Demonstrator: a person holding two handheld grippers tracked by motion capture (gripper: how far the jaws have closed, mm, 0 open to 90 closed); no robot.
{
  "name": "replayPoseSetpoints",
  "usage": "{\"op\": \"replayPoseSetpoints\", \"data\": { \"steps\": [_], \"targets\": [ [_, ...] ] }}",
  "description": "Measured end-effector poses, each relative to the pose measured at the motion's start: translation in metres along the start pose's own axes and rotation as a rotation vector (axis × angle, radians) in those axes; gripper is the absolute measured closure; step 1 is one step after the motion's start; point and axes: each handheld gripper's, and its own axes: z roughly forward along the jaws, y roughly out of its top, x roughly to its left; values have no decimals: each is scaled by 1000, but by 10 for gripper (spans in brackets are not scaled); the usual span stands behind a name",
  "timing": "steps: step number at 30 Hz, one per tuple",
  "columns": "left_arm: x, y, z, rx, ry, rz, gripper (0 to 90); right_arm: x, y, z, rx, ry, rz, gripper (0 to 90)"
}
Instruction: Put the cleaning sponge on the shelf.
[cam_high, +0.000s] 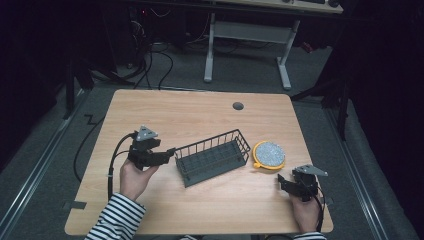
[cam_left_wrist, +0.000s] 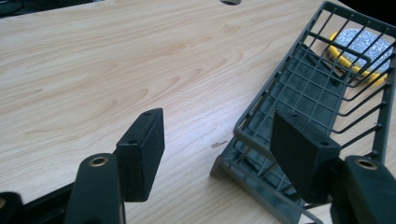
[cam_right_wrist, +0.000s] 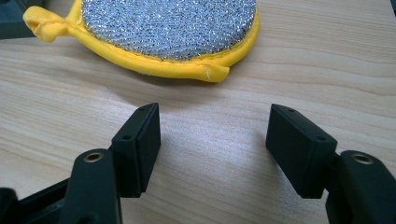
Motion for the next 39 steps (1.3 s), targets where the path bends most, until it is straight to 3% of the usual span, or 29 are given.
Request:
{"op": "replayPoseSetpoints", "data": {
  "steps": [22,39],
  "targets": [
    [31,-41,-18,-5,27,-120,360,0,0,0,0,-1,0,357],
    [40,-74,-6,52,62,-167,352,0,0,0,1,-2,3,356]
  ]
}}
